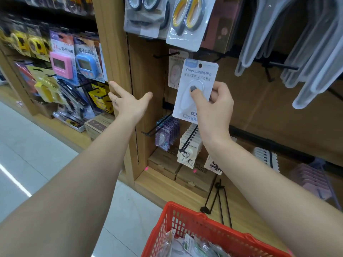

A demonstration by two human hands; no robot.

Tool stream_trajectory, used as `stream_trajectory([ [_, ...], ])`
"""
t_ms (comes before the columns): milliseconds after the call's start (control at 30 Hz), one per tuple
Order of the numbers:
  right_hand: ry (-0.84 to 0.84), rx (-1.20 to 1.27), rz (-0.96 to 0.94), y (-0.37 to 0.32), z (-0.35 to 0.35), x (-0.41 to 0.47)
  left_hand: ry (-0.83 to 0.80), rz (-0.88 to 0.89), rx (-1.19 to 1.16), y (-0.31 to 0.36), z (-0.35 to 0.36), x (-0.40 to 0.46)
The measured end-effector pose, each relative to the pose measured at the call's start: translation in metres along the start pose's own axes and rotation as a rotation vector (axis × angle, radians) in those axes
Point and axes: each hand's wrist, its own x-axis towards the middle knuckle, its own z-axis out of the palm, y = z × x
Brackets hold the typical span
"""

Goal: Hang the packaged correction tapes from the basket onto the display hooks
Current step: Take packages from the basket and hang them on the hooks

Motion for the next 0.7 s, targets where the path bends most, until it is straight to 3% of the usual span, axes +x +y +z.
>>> stream_trajectory([
  [333,0.035,-0.046,-0.048,-0.002,0.002,0.0,0.035,-0.007,0.014,0.0,0.003,0.007],
  [700,0.116,-0.045,0.166,0.024,0.003,0.051,0.023,-0.015,0.007,-0.002,0.004,0.008],
])
